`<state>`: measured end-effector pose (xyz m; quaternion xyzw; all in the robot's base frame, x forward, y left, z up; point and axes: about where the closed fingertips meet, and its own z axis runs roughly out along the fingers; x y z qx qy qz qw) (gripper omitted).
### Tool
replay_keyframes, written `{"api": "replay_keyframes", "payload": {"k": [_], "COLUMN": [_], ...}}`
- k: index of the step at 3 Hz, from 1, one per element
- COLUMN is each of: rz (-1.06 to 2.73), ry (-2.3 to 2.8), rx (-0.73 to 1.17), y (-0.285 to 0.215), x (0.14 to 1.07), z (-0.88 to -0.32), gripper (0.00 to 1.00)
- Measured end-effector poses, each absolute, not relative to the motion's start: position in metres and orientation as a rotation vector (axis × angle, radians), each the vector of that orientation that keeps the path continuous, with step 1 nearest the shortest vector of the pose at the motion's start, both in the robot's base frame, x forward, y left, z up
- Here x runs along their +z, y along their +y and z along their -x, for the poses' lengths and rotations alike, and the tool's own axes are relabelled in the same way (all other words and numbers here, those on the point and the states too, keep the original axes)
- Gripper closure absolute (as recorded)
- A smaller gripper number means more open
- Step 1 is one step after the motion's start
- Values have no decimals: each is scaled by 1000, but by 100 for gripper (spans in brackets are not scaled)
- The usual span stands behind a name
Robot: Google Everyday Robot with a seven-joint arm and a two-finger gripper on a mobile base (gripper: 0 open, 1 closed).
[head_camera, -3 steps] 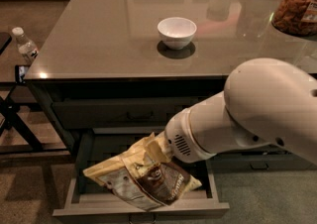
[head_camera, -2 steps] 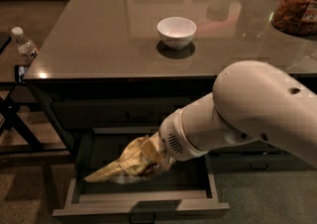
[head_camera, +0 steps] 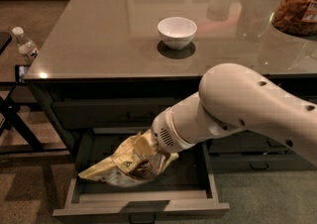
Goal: Place brown chip bag into middle drawer
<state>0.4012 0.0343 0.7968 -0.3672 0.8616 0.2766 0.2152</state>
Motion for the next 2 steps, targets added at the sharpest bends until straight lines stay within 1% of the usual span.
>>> {"api": "replay_keyframes", "payload": {"k": [2], "rz": [1006], "ry": [2389], "rx": [792], "y": [38], "x": [780], "z": [-406], "gripper": [100]}}
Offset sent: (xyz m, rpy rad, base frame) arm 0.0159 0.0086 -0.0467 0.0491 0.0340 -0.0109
